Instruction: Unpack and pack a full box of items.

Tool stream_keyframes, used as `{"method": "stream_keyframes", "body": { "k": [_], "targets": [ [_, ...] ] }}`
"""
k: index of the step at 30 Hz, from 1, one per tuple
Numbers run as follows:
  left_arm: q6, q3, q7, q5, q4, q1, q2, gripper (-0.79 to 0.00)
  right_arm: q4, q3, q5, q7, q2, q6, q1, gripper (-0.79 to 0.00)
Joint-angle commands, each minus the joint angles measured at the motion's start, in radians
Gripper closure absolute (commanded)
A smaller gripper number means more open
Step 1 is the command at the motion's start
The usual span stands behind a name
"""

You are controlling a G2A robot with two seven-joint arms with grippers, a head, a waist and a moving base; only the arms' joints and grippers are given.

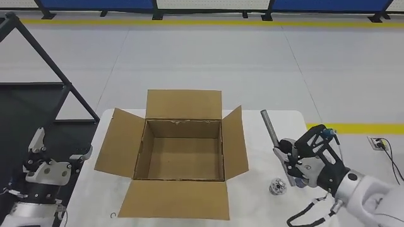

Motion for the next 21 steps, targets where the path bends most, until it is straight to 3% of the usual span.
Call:
{"method": "stream_keyframes", "body": {
  "k": [1,6,11,21],
  "targets": [
    [0.02,0.006,0.031,-0.001,0.01,-0.019,0.0,-0.785,-0.004,-0.058,-0.024,0.007,0.0,0.0,0.046,0.0],
    [0.08,0.0,0.088,-0.035,0.032,-0.055,0.001,-0.785,0.046,-0.25,-0.048,0.06,-0.012,0.034,0.254,0.0],
    [0.069,-0.025,0.105,-0.058,0.049,-0.052,0.0,-0.785,0.167,-0.503,-0.053,0.101,-0.05,0.099,0.508,0.0],
    [0.052,-0.077,0.055,-0.118,0.042,-0.004,-0.004,-0.785,0.605,-0.952,-0.02,0.029,-0.206,0.226,0.925,0.0]
  ]
}}
